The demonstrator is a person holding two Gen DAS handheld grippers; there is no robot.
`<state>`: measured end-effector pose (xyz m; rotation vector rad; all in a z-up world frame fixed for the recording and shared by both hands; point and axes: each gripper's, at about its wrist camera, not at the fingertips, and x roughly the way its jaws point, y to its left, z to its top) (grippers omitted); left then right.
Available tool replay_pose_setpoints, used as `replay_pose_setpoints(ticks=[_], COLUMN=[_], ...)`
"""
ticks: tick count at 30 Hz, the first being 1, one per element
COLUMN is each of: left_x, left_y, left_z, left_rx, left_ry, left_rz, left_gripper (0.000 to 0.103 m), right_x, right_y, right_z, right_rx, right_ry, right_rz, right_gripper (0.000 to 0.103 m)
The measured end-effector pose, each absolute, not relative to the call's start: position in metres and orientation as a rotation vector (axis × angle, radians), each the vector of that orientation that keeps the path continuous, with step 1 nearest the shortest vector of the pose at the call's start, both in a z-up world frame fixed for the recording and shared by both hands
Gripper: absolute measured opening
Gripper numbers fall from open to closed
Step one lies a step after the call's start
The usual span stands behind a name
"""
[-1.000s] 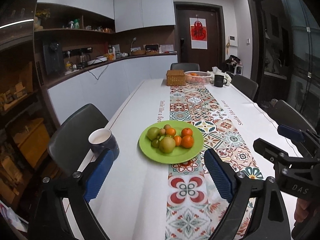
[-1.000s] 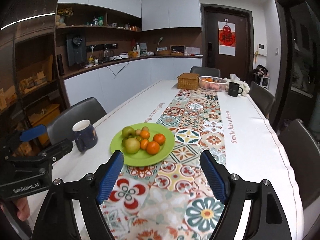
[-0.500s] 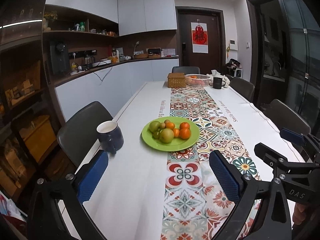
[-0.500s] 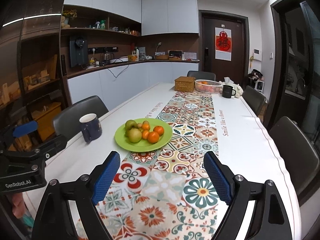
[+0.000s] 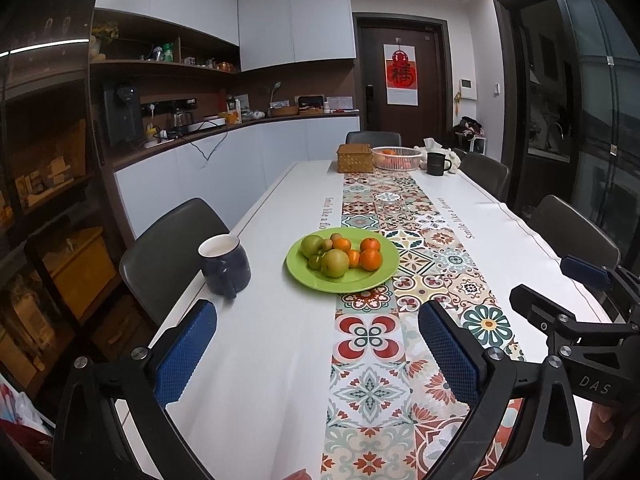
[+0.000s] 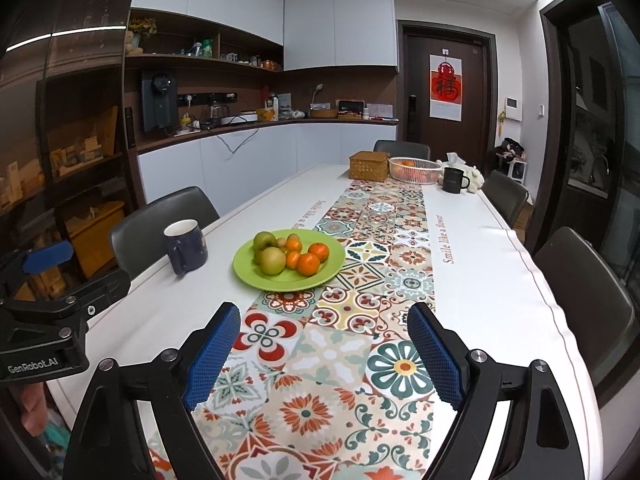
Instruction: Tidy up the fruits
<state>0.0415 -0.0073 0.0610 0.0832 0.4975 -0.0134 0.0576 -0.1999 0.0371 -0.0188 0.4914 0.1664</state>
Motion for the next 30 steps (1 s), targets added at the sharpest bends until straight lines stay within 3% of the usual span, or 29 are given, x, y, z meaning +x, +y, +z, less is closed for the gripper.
replay_pose_setpoints(ticks=[30], left_x=[0.0396], left_y=[-0.0067], left_z=[0.0597], left_rx=[0.090], left_ry=[0.488], left_rz=[0.011], left_gripper=[0.103], right_x=[0.0548], right_y=[-0.2008], right_z=[0.0342], right_rx=[-0.016], right_ry=[0.503], right_rz=[0.177], right_gripper=[0.086])
